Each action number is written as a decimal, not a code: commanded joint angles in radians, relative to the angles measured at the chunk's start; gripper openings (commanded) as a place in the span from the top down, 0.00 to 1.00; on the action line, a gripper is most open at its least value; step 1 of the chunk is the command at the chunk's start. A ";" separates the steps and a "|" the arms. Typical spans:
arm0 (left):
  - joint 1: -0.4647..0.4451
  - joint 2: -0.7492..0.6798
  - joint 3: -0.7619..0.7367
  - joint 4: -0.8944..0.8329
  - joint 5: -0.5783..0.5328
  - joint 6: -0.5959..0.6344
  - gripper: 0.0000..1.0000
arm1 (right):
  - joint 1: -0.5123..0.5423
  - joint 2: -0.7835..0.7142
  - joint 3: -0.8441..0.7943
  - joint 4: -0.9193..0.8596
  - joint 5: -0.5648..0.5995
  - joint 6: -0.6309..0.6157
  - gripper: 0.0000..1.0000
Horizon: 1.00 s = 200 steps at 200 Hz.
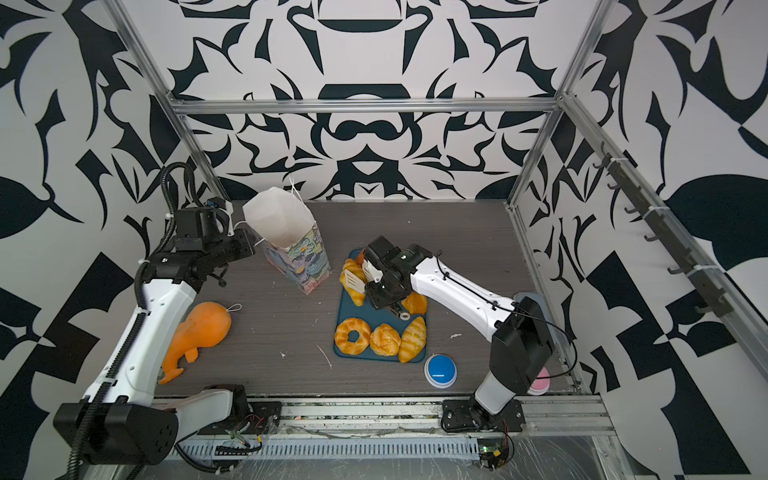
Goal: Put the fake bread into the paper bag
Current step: 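Lift the pinched croissant with the tongs over the paper bag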
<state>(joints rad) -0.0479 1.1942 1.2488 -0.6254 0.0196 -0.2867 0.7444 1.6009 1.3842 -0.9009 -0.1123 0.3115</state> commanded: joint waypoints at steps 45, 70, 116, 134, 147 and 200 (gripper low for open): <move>0.005 -0.002 -0.011 -0.009 0.007 0.001 0.83 | -0.037 -0.106 0.072 0.024 -0.019 -0.003 0.57; 0.005 -0.004 -0.011 -0.008 0.006 0.001 0.83 | -0.040 -0.117 0.120 0.020 -0.022 -0.018 0.56; 0.005 -0.005 -0.009 -0.009 0.005 0.002 0.83 | -0.047 -0.106 0.203 0.043 -0.042 -0.036 0.57; 0.005 -0.004 -0.009 -0.009 0.005 0.001 0.83 | -0.048 -0.098 0.233 0.049 -0.056 -0.037 0.57; 0.005 -0.006 -0.009 -0.008 0.004 0.001 0.83 | -0.048 -0.094 0.247 0.052 -0.064 -0.041 0.56; 0.005 -0.002 -0.010 -0.007 0.010 -0.001 0.83 | -0.049 -0.078 0.286 0.101 -0.086 -0.040 0.57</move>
<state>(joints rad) -0.0479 1.1942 1.2488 -0.6254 0.0200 -0.2871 0.7002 1.5345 1.6051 -0.8860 -0.1696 0.2840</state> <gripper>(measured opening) 0.173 0.437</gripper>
